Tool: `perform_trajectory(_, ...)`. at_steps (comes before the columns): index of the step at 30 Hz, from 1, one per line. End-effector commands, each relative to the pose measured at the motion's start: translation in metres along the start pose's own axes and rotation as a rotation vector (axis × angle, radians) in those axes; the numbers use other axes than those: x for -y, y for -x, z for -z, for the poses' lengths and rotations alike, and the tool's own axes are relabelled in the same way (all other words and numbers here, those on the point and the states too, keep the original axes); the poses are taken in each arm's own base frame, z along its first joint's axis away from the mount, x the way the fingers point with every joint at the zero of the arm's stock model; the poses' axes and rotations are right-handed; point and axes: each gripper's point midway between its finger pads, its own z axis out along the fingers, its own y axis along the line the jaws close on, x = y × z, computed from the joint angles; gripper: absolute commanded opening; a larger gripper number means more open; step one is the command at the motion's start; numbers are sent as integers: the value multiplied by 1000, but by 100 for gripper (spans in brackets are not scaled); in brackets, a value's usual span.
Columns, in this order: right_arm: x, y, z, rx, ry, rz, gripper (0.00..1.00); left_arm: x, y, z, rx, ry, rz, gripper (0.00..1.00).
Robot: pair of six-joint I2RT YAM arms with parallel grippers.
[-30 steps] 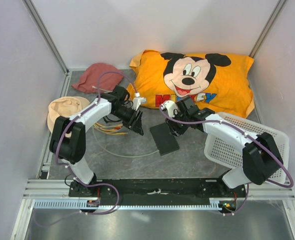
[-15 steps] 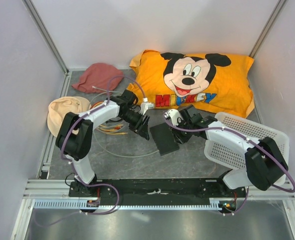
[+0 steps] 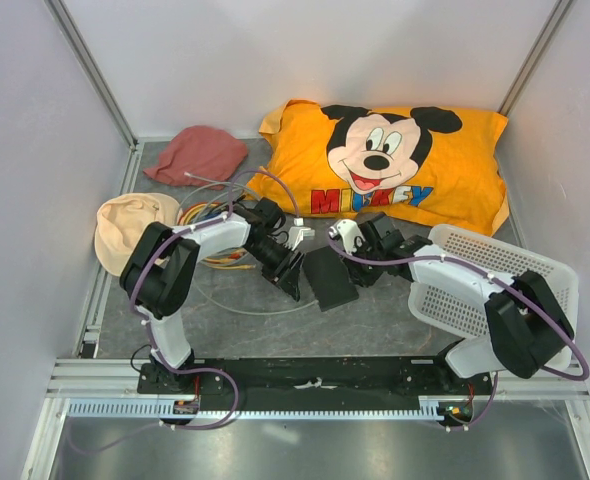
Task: Pull the plug from the switch port
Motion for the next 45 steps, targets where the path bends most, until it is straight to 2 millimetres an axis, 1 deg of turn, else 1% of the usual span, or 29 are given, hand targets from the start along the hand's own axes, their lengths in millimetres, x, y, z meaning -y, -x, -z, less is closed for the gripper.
perform_trajectory(1, 6, -1, -3, 18, -37, 29, 17, -2, 6, -1, 18, -1, -46, 56)
perform_trajectory(3, 8, -4, -4, 15, -45, 35, 15, -1, 6, -3, 15, -20, -35, 56)
perform_trajectory(6, 8, -8, -4, 2, -41, 46, 14, 3, 11, -6, 19, -58, -25, 57)
perform_trajectory(9, 8, -6, -2, 8, -43, 50, 14, 1, 14, -8, 16, -66, -19, 57)
perform_trajectory(12, 7, 1, 5, 17, -44, 54, 14, -2, 14, -13, 10, -74, -2, 57)
perform_trajectory(14, 3, 13, 16, 41, -36, 47, 14, -3, 15, -16, 17, -84, 7, 57)
perform_trajectory(17, -9, 33, 33, 79, 19, 22, 12, -4, 19, -20, 32, -96, 33, 57)
perform_trajectory(18, -16, 38, 36, 90, 56, 15, 12, -4, 21, -21, 37, -103, 36, 57)
perform_trajectory(19, -19, 41, 37, 90, 75, 9, 12, -4, 23, -22, 44, -106, 40, 57)
perform_trajectory(20, -21, 48, 40, 100, 84, 7, 12, -4, 24, -24, 50, -123, 62, 57)
perform_trajectory(21, -23, 49, 40, 97, 93, -7, 12, -3, 28, -26, 62, -135, 58, 57)
perform_trajectory(24, -27, 43, 28, 59, 130, -19, 10, -2, 30, -31, 62, -176, 82, 56)
perform_trajectory(25, -28, 35, 21, 32, 141, -29, 10, -2, 30, -32, 61, -181, 86, 56)
perform_trajectory(27, -30, 30, 14, 19, 145, -37, 9, -3, 28, -35, 64, -186, 85, 56)
perform_trajectory(28, -32, 23, 10, -1, 150, -51, 8, -3, 27, -36, 66, -190, 85, 55)
perform_trajectory(31, -36, 12, 3, -28, 151, -51, 8, 0, 24, -40, 61, -205, 84, 55)
perform_trajectory(37, -33, 12, -4, -30, 128, -74, 8, 3, 20, -49, 43, -202, 74, 54)
perform_trajectory(41, -32, 7, -11, -49, 118, -133, 8, 5, 17, -58, 18, -194, 67, 55)
perform_trajectory(45, -35, 2, -16, -57, 121, -195, 8, 3, 15, -62, 6, -181, 70, 54)
